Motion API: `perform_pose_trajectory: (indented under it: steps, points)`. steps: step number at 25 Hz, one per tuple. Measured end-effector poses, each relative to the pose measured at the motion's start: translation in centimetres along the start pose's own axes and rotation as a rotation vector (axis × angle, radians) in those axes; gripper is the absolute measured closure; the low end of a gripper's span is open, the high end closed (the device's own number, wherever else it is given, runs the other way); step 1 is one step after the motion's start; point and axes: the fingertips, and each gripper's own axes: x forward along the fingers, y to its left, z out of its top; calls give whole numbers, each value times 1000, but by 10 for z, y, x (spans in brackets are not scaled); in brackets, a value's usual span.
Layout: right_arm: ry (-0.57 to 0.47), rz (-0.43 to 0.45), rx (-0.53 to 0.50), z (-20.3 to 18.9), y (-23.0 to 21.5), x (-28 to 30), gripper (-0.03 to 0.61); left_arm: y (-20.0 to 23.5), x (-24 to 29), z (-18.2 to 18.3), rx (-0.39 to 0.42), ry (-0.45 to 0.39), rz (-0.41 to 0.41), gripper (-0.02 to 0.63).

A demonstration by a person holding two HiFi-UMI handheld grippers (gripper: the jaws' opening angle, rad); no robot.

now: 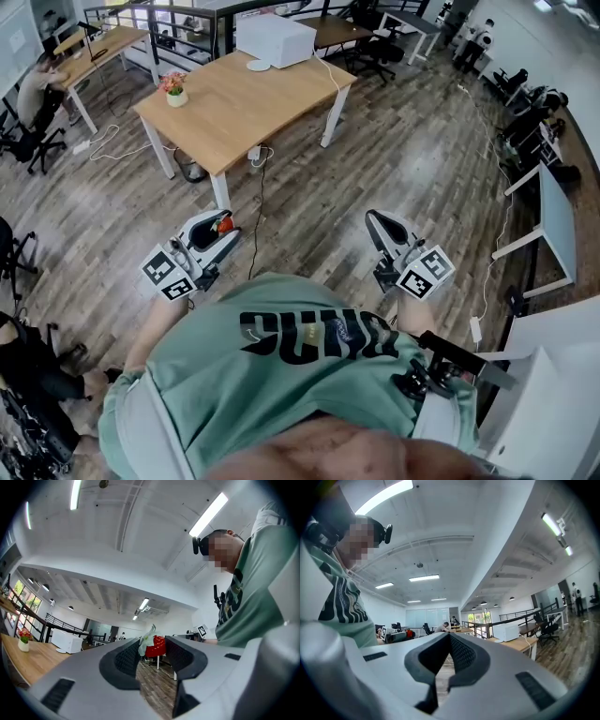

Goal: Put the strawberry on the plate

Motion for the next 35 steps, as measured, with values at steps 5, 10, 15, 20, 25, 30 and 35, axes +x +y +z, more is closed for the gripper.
perform_pose_trajectory:
  steps: [5, 10, 15, 20, 25, 30, 35]
  points:
    - [-10, 15, 11, -2, 2, 5, 572, 2, -1, -1, 3, 3, 9, 445]
    - [-54, 6, 89, -2, -9, -3, 572, 0, 7, -4, 4, 8, 2, 445]
    - [-80, -34, 101, -6, -17, -24, 572, -8, 27, -11, -1, 21, -38, 445]
    - [-68, -75, 54, -2, -30, -65, 572, -36, 74, -23, -17, 37, -115, 445]
    - [-78, -122, 76, -7, -58, -124, 572, -75, 132, -49, -58, 72, -189, 445]
    - [-88, -147, 96, -11, -88, -179, 572, -111, 183, -68, -91, 90, -226, 445]
    - [-98, -141, 118, -17, -114, -211, 572, -139, 218, -86, -109, 114, -236, 445]
